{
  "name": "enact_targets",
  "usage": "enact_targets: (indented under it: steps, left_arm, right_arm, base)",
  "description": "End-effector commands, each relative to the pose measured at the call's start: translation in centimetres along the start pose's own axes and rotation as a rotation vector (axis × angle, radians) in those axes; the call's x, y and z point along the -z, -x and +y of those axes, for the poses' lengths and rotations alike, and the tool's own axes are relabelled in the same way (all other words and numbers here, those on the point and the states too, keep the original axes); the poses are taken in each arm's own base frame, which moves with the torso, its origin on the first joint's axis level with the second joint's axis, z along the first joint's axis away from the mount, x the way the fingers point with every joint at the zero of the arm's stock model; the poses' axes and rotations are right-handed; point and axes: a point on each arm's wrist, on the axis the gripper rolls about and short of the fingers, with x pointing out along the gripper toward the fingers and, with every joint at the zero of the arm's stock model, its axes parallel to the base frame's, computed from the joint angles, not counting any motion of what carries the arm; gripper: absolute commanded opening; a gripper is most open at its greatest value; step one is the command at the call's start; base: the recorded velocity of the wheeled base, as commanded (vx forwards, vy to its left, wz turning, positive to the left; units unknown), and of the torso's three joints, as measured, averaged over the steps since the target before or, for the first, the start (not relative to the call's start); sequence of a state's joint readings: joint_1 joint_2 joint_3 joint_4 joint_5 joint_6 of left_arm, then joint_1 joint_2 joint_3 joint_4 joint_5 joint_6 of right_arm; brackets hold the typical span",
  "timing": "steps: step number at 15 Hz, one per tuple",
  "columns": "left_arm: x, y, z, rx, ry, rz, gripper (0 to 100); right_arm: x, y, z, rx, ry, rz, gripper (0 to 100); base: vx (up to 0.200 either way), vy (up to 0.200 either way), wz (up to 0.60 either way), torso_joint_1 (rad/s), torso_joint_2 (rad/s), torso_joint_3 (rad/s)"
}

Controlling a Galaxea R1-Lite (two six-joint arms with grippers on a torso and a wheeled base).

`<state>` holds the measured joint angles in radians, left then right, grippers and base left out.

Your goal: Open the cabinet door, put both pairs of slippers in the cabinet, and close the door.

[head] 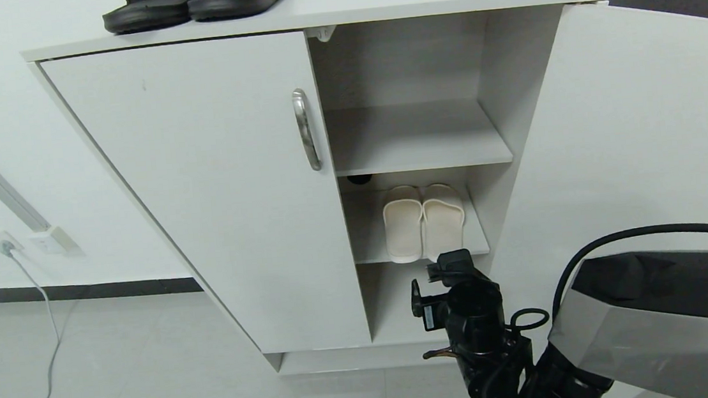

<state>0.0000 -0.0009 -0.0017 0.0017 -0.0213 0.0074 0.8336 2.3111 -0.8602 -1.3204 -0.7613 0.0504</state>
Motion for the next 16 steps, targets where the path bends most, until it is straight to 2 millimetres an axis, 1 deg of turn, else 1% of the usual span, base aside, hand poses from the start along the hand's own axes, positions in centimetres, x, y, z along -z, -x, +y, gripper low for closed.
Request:
enact_targets:
  steps: [1,6,16]
  left_arm:
    - [0.00,-0.01,0.00,0.000,0.000,0.001,0]
    - [0.00,-0.01,0.00,0.000,0.000,0.001,0]
    - [0.00,-0.01,0.00,0.000,-0.002,0.001,0]
  right_arm:
    - [-0.05,0.07,-0.01,-0.001,-0.001,-0.001,100]
    - [-0.13,0.27,0.05,-0.006,-0.001,-0.001,100]
    - [-0.57,0.66,-0.14,-0.008,-0.002,-0.005,100]
  base:
    - [0.000,0.000,0.00,0.000,0.00,0.000]
    - [0.000,0.000,0.00,0.002,0.00,0.020]
    - [0.000,0.000,0.00,0.004,0.00,0.194]
